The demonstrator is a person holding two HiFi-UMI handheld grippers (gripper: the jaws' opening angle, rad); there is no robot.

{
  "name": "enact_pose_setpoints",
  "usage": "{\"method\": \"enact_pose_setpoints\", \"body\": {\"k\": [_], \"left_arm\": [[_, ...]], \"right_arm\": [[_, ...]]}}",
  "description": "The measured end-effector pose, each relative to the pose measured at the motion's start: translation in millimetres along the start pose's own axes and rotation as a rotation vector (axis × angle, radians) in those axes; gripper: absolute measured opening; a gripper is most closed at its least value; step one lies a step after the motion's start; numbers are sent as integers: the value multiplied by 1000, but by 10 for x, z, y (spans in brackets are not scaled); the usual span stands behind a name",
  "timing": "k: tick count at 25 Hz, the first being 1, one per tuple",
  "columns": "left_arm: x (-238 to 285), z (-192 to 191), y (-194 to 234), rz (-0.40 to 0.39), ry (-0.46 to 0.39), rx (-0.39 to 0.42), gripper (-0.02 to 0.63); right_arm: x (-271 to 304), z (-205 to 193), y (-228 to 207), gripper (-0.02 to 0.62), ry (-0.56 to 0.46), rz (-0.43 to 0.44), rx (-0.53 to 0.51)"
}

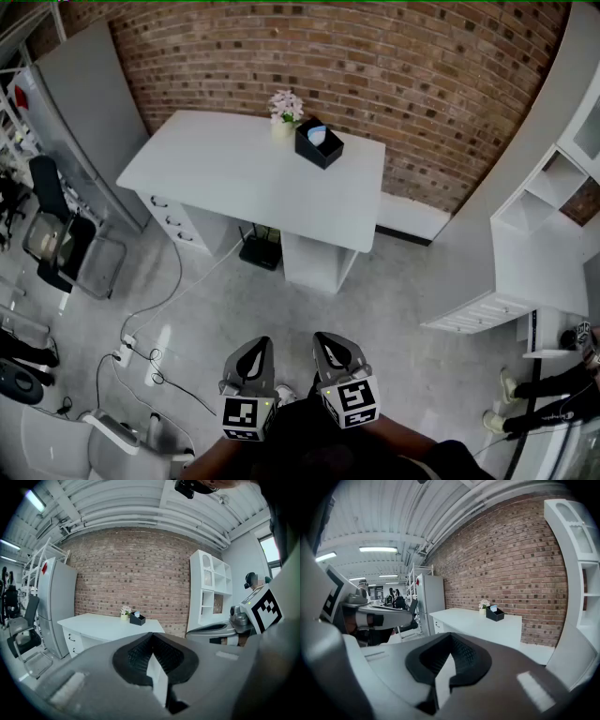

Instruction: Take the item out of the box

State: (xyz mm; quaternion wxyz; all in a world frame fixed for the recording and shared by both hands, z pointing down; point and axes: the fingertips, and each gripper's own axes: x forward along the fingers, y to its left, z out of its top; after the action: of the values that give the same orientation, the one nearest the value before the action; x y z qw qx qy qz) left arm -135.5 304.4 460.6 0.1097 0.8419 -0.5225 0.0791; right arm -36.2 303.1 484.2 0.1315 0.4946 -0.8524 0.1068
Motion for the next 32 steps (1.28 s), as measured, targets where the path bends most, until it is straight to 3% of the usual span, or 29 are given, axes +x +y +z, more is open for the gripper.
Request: {"method": "enact_pose_setpoints", "body": {"k": [19,32], "left_arm": [[81,-26,-129,-27,19,3,4],[474,126,-68,-7,1,-16,5]], "right_arm": [[-60,26,-50,2,-28,19,53],[213,224,-390,2,-37,31,47]]}}
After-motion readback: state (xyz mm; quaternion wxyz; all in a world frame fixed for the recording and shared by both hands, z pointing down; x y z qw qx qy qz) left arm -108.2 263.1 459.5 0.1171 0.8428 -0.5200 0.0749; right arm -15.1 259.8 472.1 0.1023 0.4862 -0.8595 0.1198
